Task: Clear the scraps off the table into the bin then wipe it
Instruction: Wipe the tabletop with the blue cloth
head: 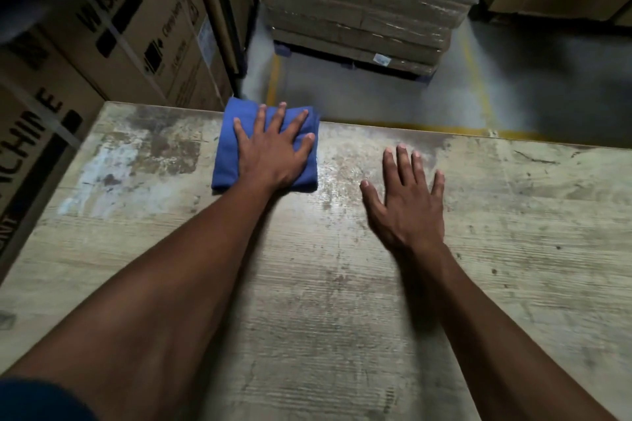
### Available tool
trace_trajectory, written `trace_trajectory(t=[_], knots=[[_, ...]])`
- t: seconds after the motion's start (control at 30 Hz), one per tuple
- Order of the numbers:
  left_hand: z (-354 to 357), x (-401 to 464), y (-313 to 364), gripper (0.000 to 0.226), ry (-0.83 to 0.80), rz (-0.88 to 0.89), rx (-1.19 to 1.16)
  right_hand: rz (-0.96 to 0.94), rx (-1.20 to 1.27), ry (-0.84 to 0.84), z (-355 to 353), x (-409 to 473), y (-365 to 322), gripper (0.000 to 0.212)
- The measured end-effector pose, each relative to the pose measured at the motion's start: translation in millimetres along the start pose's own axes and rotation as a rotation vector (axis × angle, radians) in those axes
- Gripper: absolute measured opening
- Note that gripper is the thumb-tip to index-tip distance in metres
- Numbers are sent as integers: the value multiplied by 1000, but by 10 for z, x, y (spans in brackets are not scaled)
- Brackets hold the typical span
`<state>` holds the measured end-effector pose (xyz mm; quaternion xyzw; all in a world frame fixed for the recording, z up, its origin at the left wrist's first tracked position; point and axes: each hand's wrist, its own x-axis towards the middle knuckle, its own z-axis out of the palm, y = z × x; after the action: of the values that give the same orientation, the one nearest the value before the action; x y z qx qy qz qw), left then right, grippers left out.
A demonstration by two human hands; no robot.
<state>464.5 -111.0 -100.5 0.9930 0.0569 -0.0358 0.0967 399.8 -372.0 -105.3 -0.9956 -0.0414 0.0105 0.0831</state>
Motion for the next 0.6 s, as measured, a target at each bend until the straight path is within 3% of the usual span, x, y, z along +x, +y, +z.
trace_trajectory(t=[0.33, 0.6], knots=[[39, -1290, -347, 66, -9, -5, 26, 1, 9, -17, -95, -32, -23, 80], [-41, -422, -387, 66, 22, -58, -5, 3, 2, -2, -37, -9, -43, 81]])
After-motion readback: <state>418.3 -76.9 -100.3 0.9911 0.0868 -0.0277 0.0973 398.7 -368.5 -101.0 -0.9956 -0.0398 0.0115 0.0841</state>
